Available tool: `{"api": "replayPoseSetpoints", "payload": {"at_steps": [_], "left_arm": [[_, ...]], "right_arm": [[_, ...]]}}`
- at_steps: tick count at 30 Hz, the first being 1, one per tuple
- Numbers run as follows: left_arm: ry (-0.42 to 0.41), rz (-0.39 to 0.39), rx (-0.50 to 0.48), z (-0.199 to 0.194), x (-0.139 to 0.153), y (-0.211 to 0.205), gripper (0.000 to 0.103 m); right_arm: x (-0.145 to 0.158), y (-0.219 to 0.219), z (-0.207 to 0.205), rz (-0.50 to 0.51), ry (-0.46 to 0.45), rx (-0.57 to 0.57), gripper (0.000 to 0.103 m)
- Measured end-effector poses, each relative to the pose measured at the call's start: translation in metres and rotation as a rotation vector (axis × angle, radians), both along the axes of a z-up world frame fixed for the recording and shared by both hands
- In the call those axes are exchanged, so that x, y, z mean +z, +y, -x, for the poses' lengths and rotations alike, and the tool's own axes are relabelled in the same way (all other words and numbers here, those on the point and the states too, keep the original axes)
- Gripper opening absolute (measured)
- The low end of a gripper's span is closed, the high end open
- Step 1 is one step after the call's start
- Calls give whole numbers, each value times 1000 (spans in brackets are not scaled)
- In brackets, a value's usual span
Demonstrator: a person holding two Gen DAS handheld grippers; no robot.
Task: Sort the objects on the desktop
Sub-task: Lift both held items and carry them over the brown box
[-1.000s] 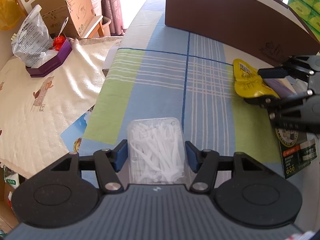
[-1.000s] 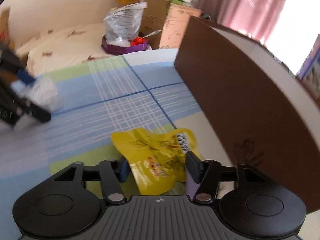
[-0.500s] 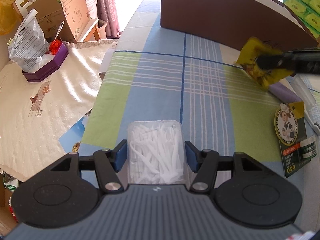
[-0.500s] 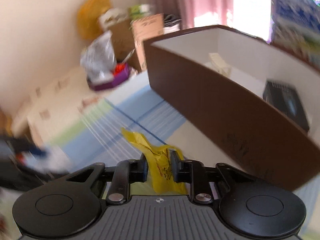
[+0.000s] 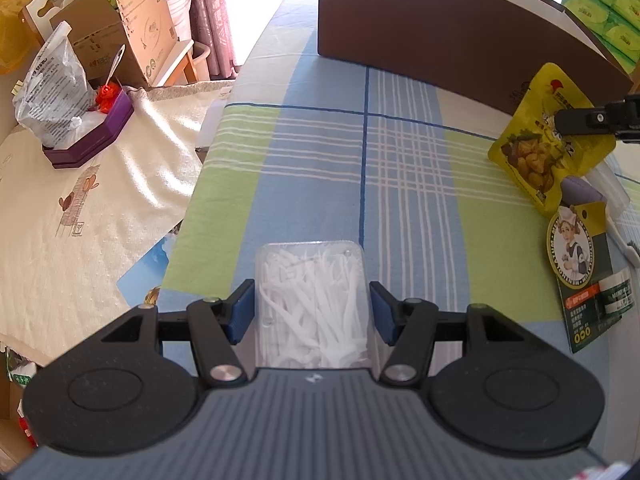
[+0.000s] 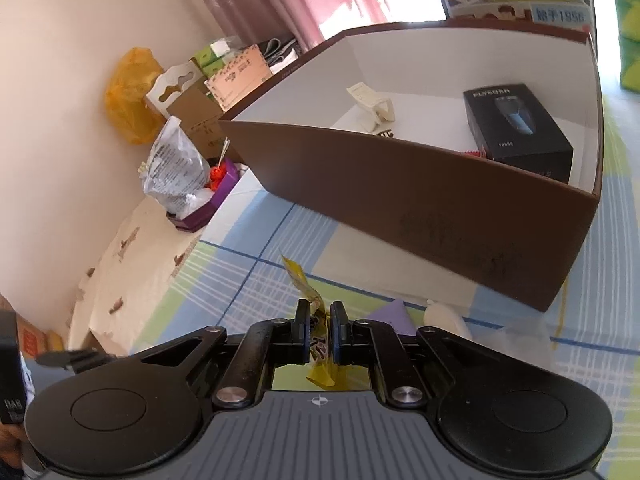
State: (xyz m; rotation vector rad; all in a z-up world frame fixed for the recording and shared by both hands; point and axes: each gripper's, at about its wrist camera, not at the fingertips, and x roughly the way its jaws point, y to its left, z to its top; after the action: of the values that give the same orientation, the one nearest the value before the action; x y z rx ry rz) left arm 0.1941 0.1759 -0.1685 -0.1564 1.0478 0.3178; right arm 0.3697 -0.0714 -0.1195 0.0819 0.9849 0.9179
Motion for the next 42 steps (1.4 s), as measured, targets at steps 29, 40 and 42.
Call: {"api": "replayPoseSetpoints", "payload": {"at_steps": [29, 40, 42], "left_arm": [[-93, 64, -62, -7, 37, -19, 53], [-164, 78, -104, -19, 74, -26, 53], [-182, 75, -111, -24, 82, -25, 53]], "right_arm": [[36, -39, 27, -102, 23, -83, 0], [56, -50, 34, -155, 8, -87, 0], [61, -50, 34, -167, 2, -90, 0]]}}
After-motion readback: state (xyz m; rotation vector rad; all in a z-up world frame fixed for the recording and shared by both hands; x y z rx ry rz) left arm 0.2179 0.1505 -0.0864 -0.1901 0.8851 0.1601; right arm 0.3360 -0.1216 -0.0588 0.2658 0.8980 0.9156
